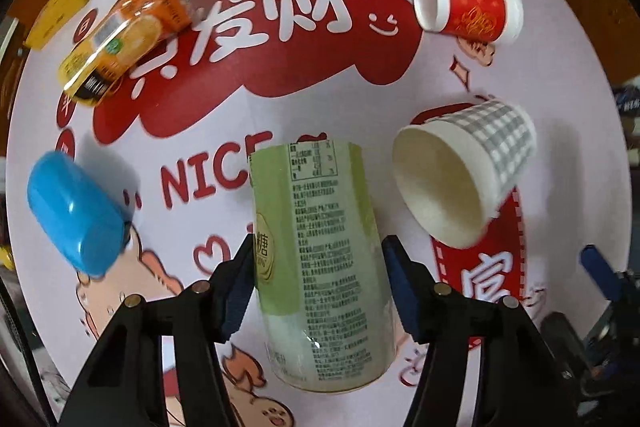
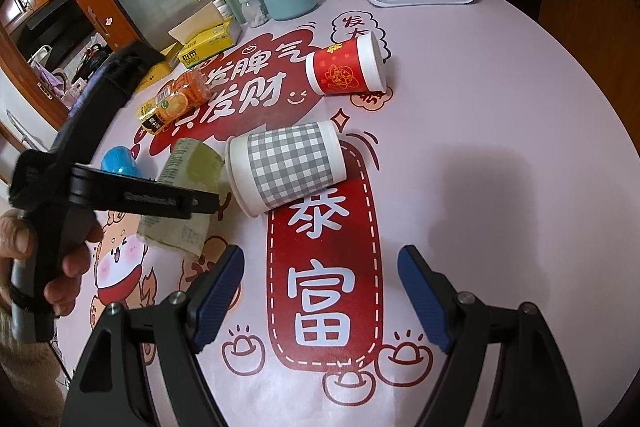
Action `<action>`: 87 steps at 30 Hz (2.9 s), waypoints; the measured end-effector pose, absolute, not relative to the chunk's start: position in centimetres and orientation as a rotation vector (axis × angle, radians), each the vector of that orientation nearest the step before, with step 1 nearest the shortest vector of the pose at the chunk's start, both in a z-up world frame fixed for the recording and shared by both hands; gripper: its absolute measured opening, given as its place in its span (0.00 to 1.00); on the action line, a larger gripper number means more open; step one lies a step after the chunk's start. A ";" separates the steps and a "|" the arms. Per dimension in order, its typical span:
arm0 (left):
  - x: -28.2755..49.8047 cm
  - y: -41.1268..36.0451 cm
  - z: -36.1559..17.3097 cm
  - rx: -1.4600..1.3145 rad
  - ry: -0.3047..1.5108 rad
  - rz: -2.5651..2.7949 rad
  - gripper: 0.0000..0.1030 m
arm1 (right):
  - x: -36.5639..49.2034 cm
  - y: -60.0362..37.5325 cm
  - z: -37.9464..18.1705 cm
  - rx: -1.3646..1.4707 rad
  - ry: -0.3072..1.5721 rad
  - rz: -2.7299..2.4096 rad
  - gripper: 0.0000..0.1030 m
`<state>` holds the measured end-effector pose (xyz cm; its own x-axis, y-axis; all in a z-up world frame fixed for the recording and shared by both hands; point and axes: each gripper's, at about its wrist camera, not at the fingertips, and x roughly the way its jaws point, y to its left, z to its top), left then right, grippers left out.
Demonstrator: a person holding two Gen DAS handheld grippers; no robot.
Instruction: Flip cup upright
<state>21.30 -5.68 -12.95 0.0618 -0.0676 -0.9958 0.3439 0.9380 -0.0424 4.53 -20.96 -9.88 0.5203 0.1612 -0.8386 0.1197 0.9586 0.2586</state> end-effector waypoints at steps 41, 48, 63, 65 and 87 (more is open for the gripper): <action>3.5 -5.9 -13.3 -0.035 1.401 -0.273 0.60 | -4.1 -24.1 -9.5 0.254 1.012 -0.107 0.77; 3.3 -6.7 -13.9 0.005 1.397 -0.263 0.62 | -4.2 -23.9 -9.7 0.261 1.015 -0.094 0.77; 1.8 -6.1 -11.8 0.036 1.338 -0.258 0.71 | -4.9 -23.5 -9.1 0.290 1.005 -0.057 0.77; 1.4 -6.0 -11.1 0.050 1.323 -0.245 0.71 | -5.1 -23.5 -8.7 0.290 0.999 -0.057 0.77; -3.5 -0.3 -4.0 0.059 1.120 -0.147 0.81 | -8.0 -19.0 -4.6 0.217 0.957 0.086 0.78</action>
